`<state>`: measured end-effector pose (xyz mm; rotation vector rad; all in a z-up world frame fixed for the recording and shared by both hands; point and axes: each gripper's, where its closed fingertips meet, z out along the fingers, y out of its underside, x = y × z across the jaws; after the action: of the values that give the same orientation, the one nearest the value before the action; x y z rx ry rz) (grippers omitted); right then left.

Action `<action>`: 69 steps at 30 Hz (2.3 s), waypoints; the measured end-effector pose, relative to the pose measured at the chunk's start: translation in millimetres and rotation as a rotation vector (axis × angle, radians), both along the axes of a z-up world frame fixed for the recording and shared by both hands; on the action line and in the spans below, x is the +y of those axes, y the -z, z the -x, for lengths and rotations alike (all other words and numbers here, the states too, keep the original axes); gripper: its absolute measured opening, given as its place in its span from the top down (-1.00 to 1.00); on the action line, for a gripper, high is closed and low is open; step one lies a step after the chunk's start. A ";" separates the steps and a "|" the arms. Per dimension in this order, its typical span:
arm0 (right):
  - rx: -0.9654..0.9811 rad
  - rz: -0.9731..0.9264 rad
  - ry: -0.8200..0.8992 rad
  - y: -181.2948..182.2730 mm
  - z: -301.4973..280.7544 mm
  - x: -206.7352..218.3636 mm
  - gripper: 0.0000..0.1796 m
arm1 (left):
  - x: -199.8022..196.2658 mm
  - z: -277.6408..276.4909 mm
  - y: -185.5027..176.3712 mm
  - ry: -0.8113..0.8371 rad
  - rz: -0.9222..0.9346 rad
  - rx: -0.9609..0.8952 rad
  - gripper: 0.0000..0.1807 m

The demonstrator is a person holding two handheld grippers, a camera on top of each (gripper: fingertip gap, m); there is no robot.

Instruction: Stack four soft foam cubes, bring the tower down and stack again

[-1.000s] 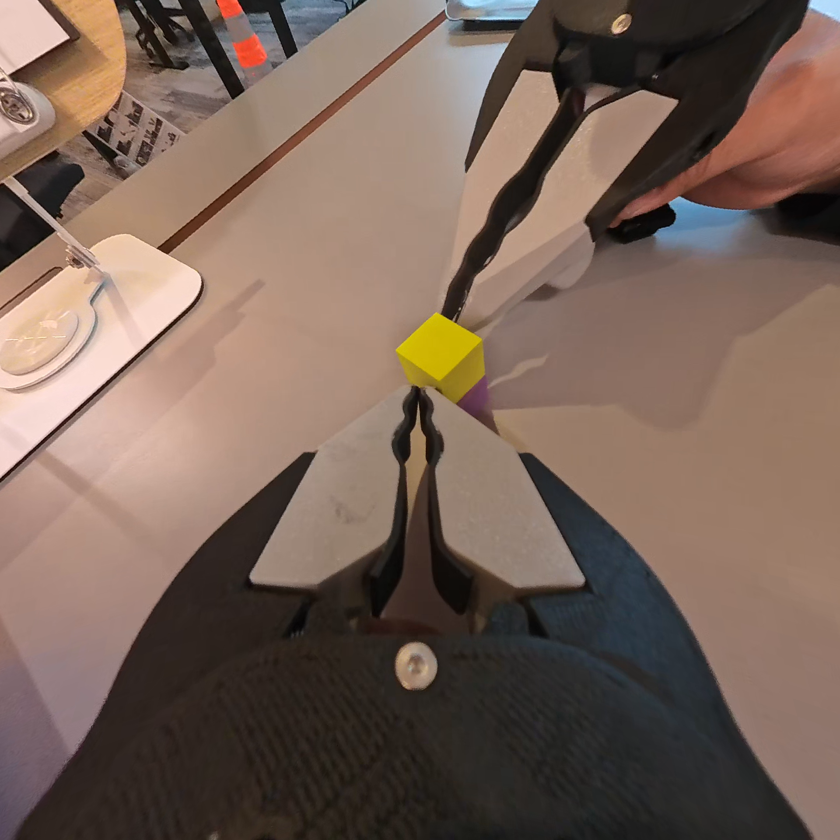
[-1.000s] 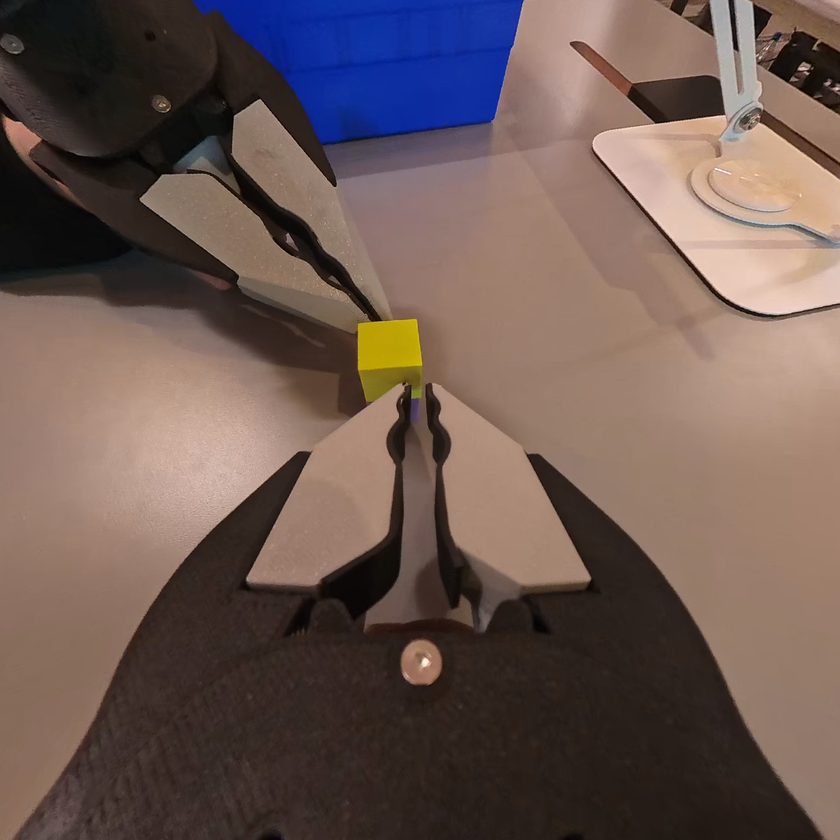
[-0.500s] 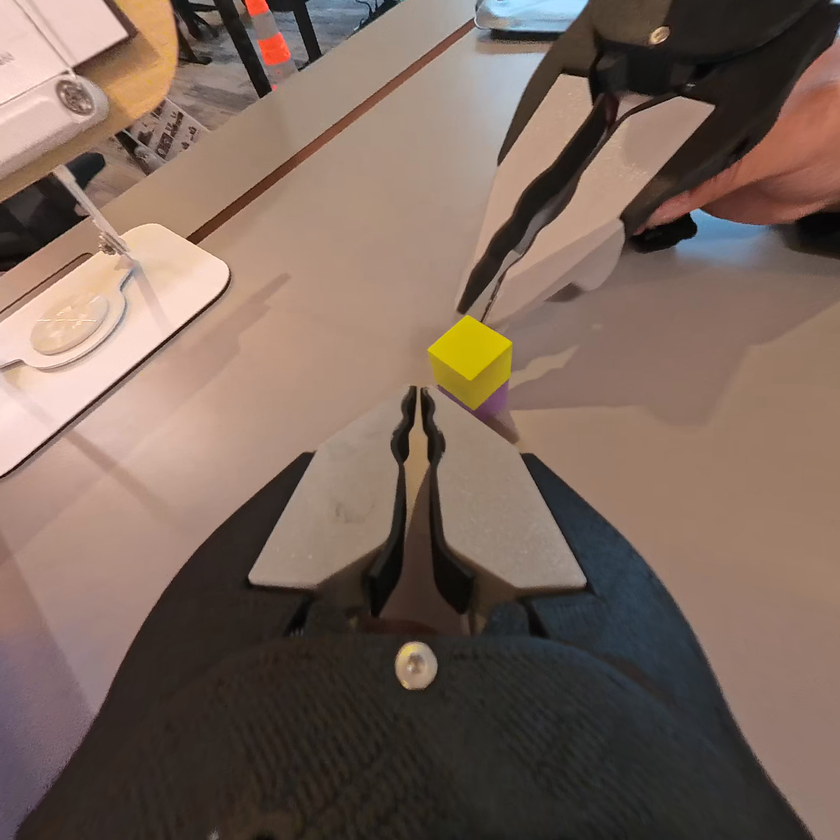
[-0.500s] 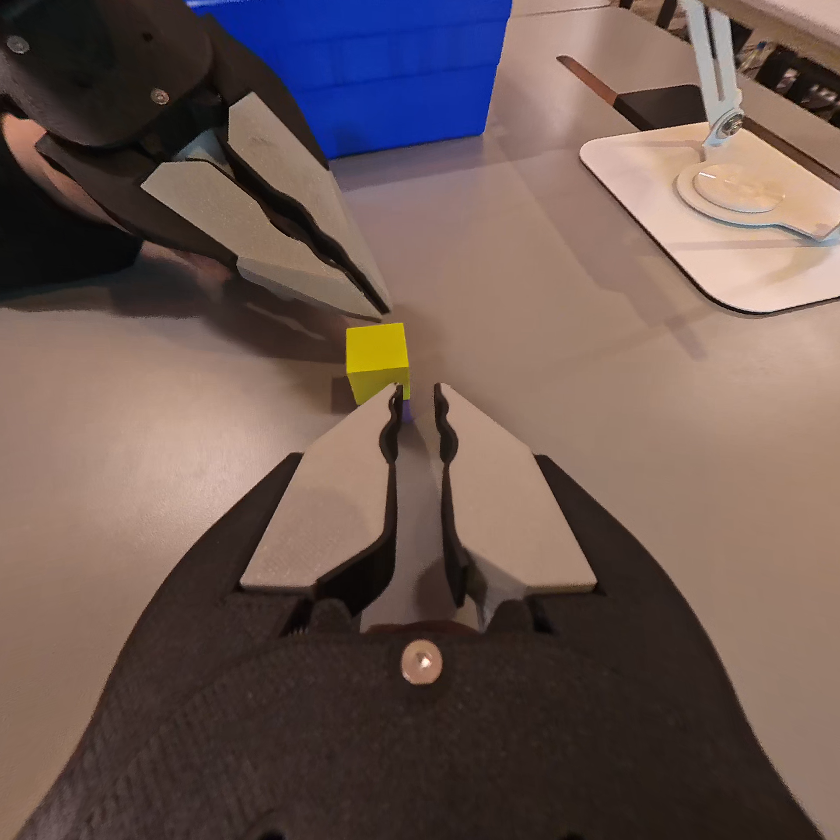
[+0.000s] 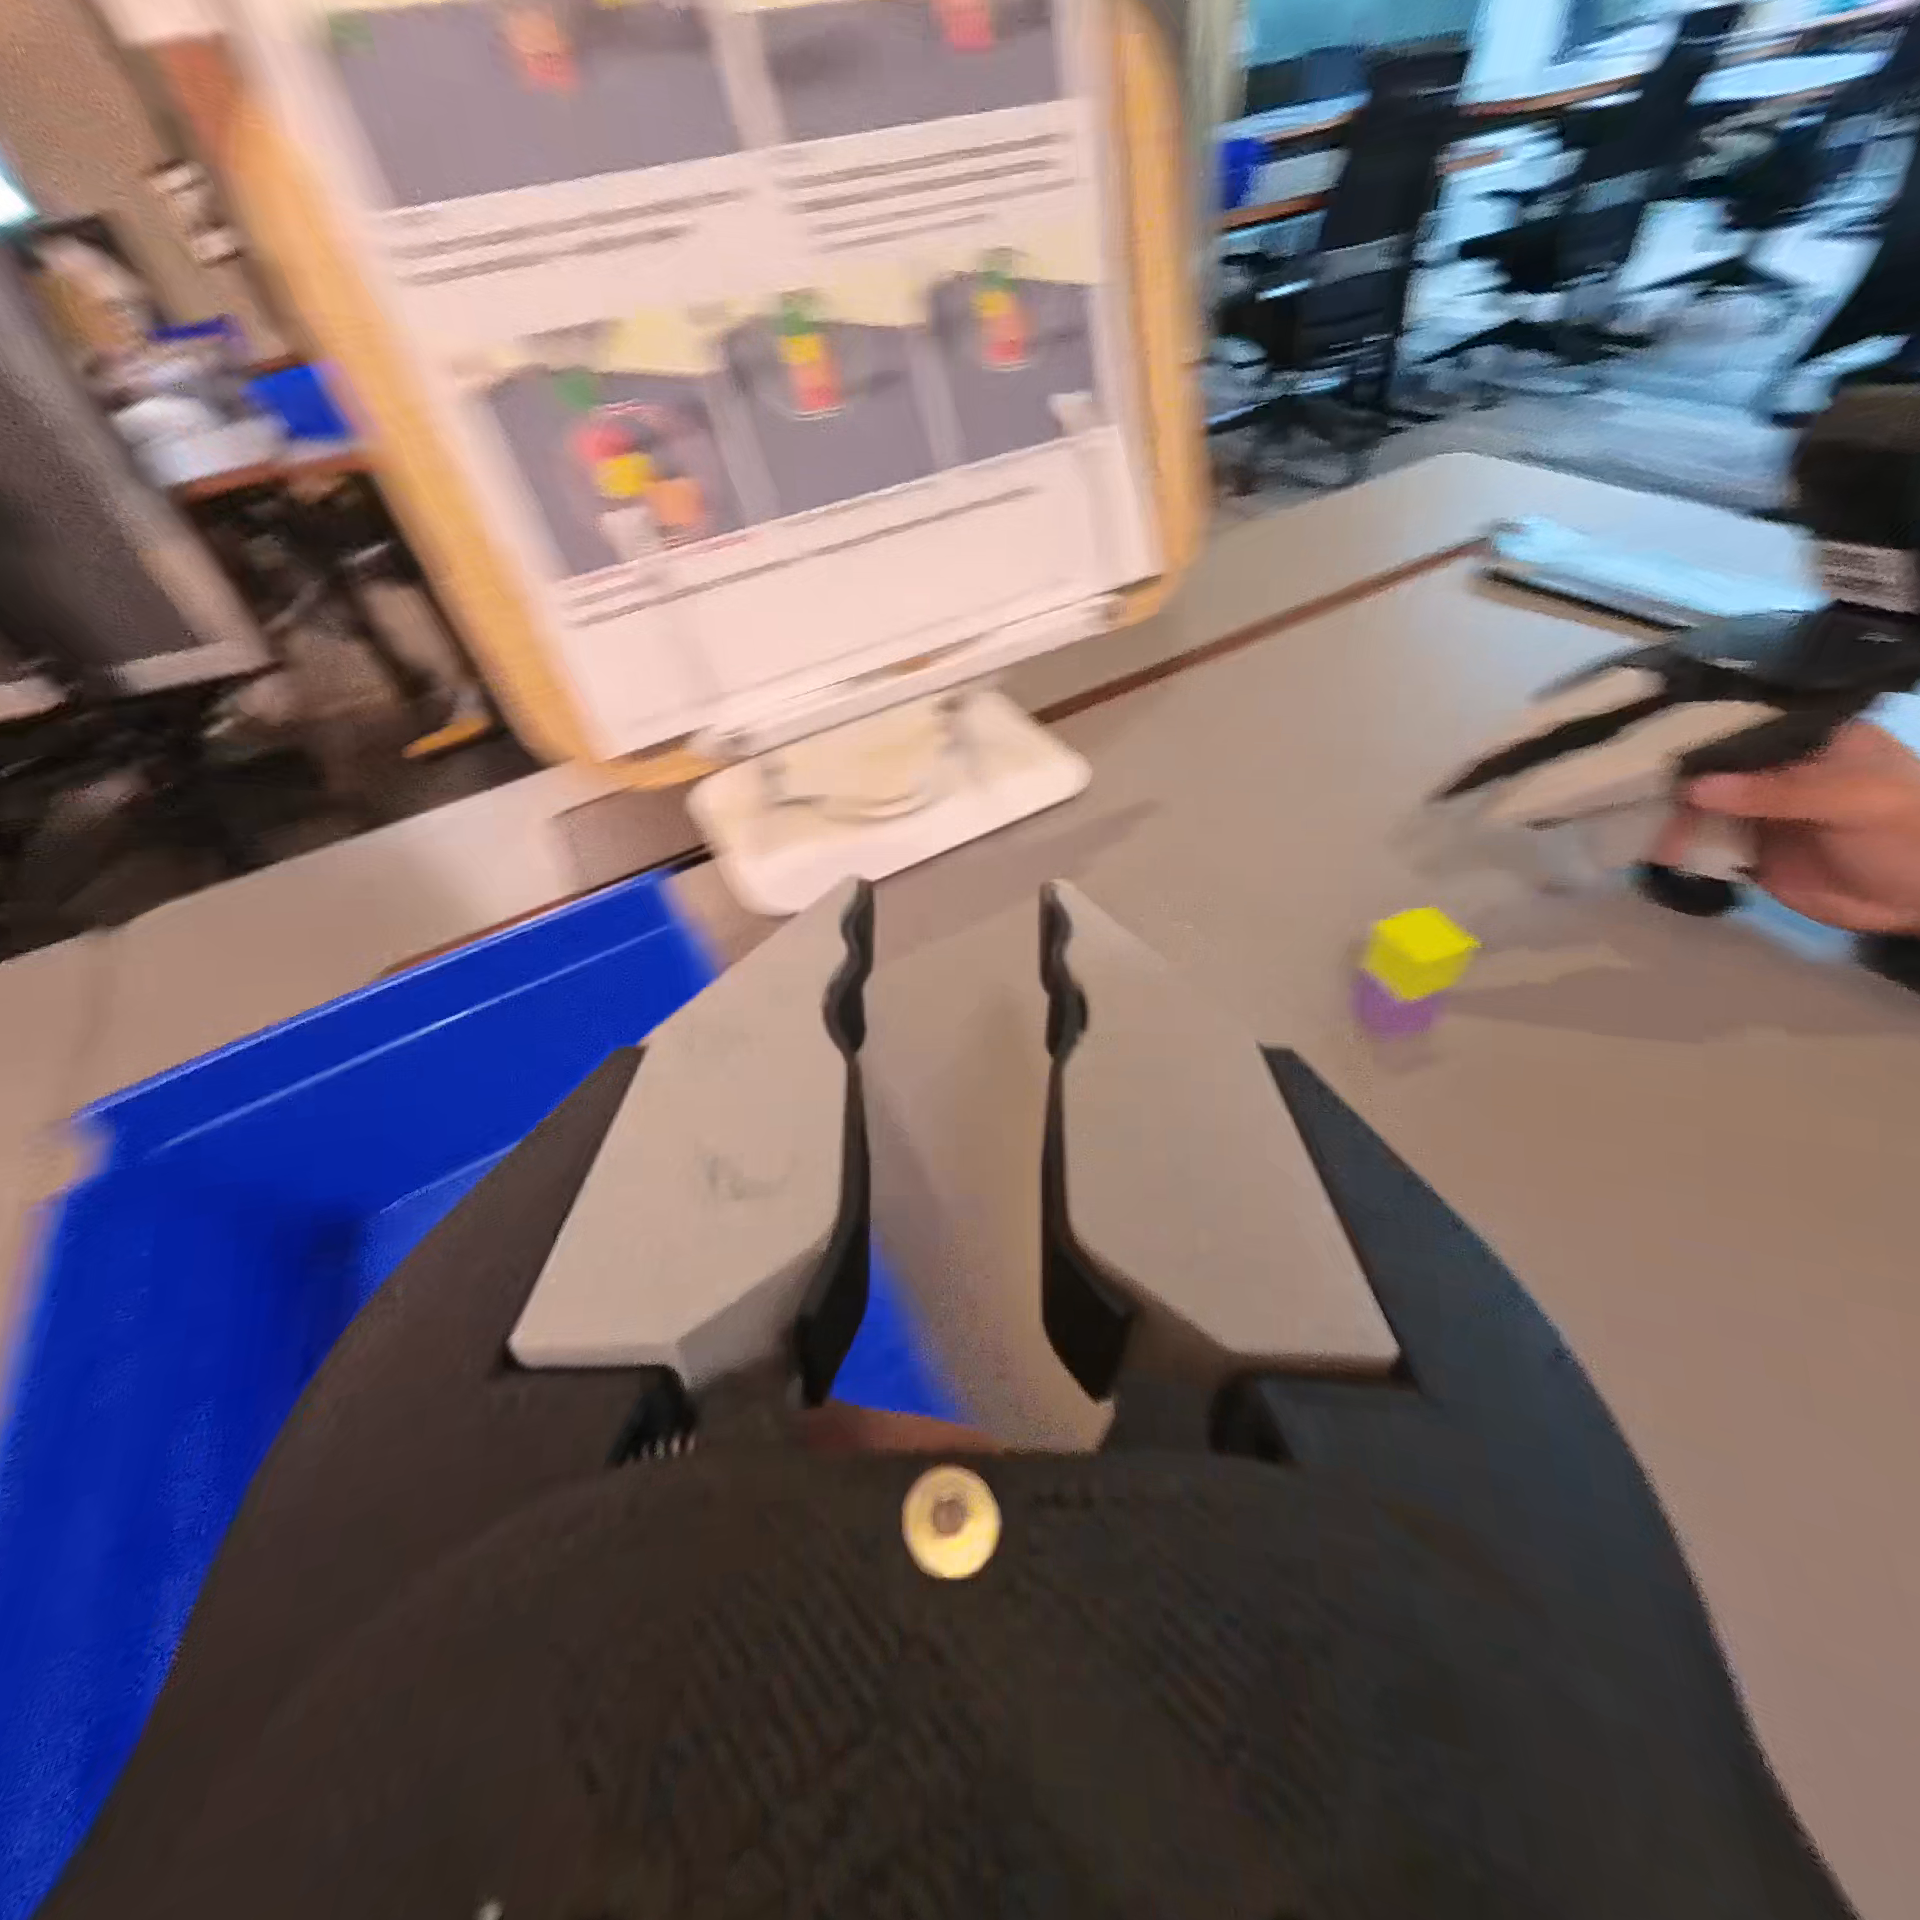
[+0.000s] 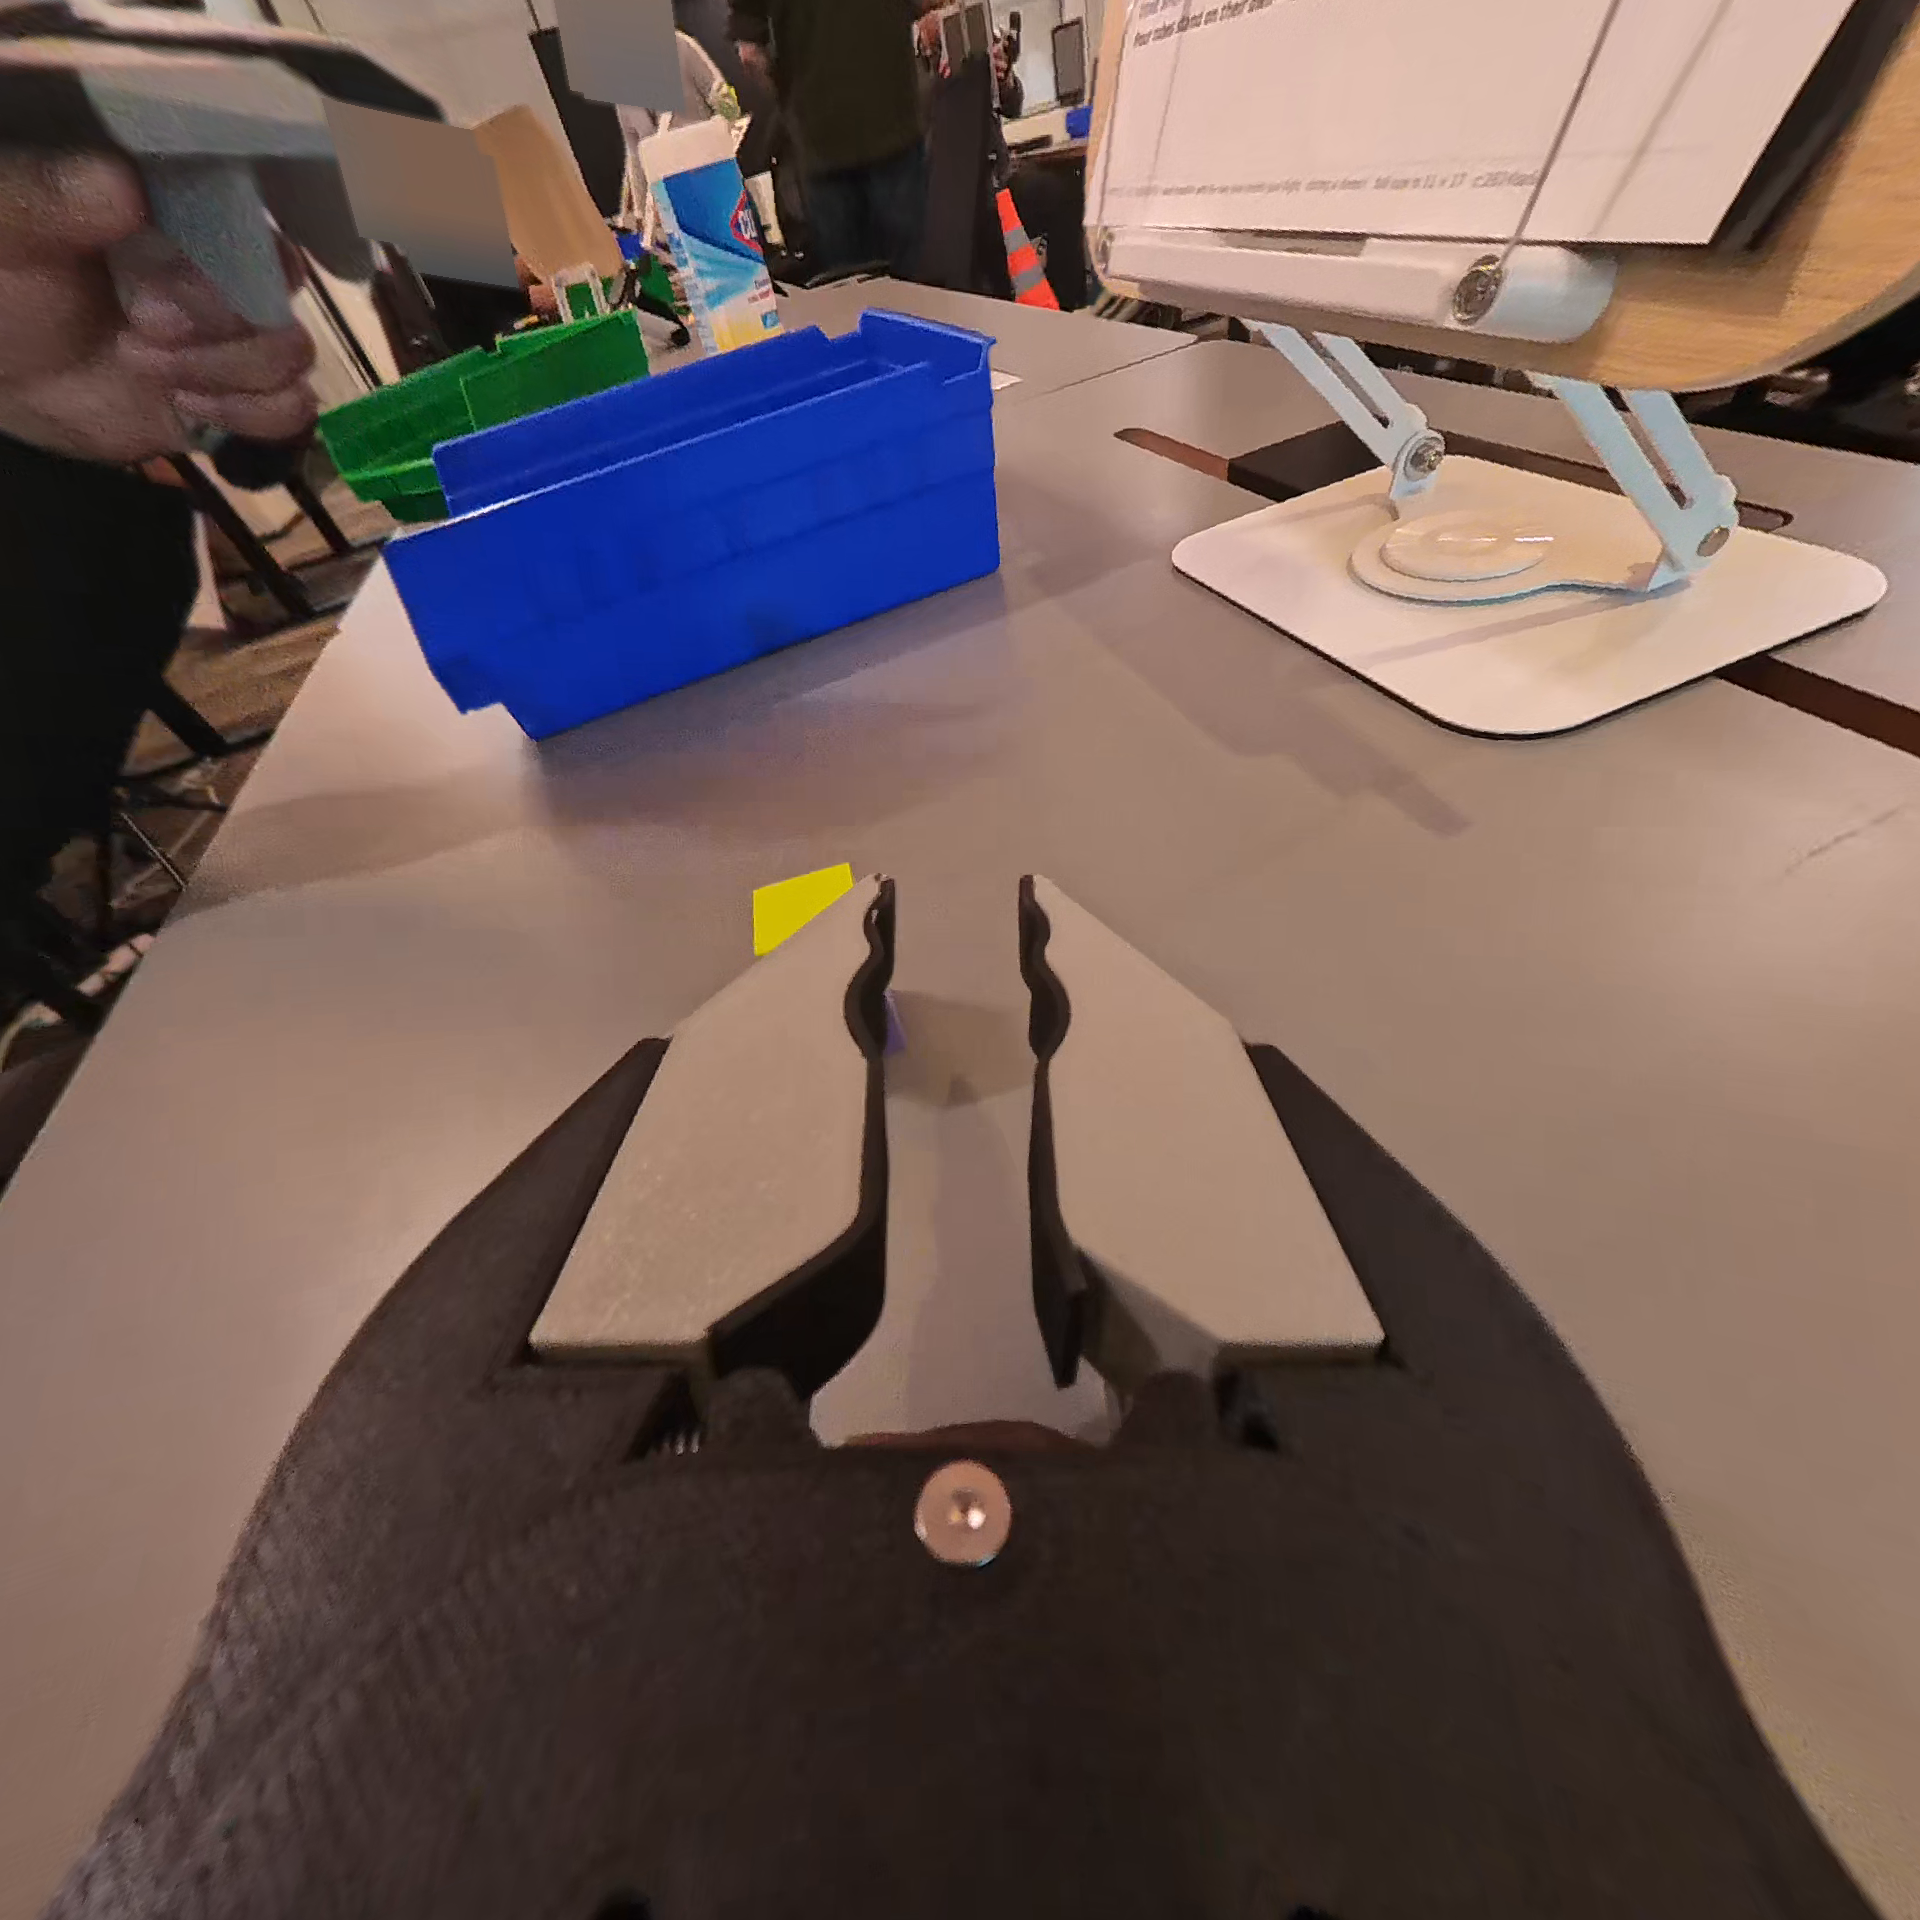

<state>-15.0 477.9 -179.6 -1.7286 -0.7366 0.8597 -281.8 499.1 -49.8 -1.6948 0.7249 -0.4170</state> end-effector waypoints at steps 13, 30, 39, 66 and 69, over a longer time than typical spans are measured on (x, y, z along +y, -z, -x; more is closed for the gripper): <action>-0.033 -0.001 -0.032 3.5 8.3 -5.8 0.73 | 52.7 185.1 177.6 -0.485 0.594 0.435 0.34; -0.046 -0.005 -0.057 1.5 17.2 -13.8 0.73 | 36.8 34.3 -5.6 -0.196 -0.276 0.410 0.69; 0.157 0.024 -0.062 -38.7 17.2 -27.5 0.61 | -38.0 -192.2 33.1 0.374 -0.608 0.247 0.69; 0.051 0.074 -0.081 -29.8 62.2 -41.2 0.69 | -60.3 -228.1 96.8 0.364 -0.912 0.651 0.68; 0.035 0.072 -0.083 -28.0 62.8 -42.0 0.72 | -62.1 -228.3 97.7 0.367 -0.935 0.663 0.68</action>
<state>-77.7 435.9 -151.5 -1.7522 -0.7664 0.9818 -53.5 437.0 -147.5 -0.7728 1.4466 0.2587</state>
